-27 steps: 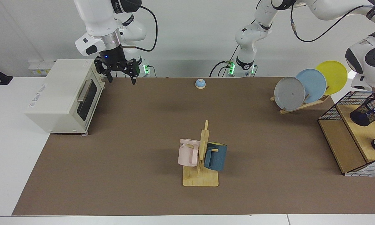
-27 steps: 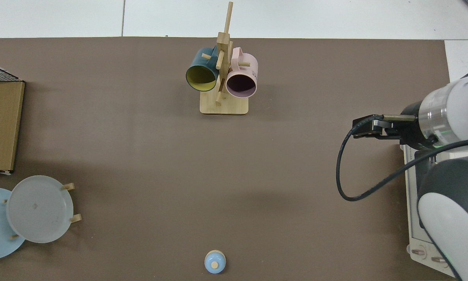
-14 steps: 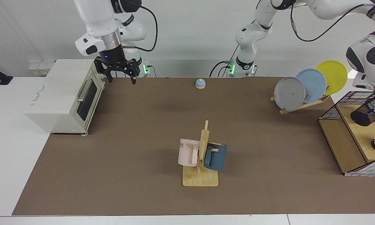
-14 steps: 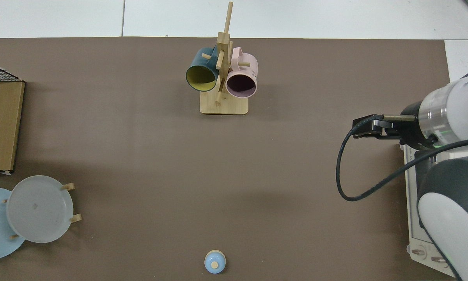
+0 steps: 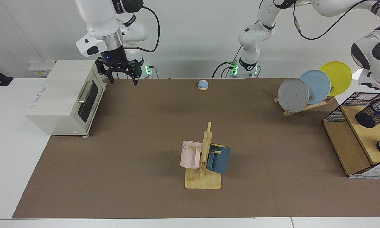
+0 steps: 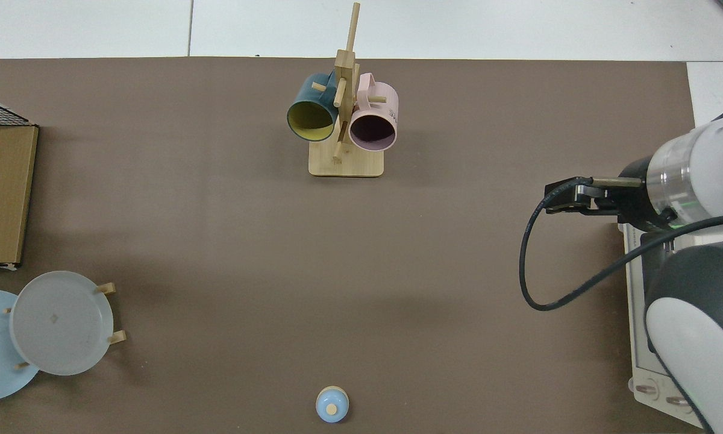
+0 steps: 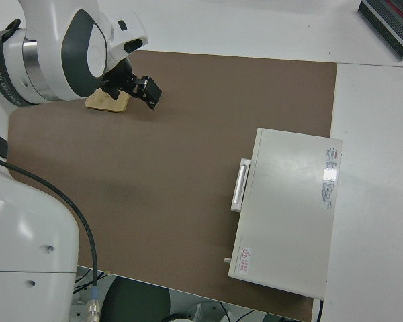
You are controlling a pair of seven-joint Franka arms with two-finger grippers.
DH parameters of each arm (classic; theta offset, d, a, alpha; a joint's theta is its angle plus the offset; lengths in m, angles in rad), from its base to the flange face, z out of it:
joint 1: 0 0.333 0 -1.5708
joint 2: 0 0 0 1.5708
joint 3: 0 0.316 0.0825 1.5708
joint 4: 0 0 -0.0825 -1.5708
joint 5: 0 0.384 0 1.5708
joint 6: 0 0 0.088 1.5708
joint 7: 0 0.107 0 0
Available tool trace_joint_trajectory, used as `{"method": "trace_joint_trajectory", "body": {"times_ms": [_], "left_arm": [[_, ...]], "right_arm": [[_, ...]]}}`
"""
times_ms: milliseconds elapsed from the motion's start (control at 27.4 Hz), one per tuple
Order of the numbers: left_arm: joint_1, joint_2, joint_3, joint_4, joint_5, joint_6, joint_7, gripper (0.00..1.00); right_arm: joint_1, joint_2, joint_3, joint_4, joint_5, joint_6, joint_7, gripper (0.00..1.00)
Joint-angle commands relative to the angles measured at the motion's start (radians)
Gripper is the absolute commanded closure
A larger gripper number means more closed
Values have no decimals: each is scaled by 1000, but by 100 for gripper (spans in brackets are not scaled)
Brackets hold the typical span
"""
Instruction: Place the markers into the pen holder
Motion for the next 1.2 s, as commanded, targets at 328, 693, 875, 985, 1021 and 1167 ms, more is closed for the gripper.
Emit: {"method": "trace_joint_trajectory", "body": {"times_ms": [328,693,875,985,1021,1167], "left_arm": [[-232,-220,128,-25,-238,-285,-248,29],[-372,-272,132,-26,-497,-485,-701,0],[-413,-288,131,-25,-529,-520,-868,0],[-415,-289,122,-20,-598,-531,-963,0],[-412,-289,116,-17,-626,-531,-993,0],[-398,-285,102,-8,-690,-531,-1094,0]], "right_arm": [[-15,-7,9,-15,15,25,3,0],[-15,-7,9,-17,15,25,3,0],[-15,-7,9,-15,15,25,3,0],[-15,-7,9,-15,14,25,3,0],[-15,-7,9,-15,15,25,5,0],[-15,-7,9,-15,14,25,3,0]]}}
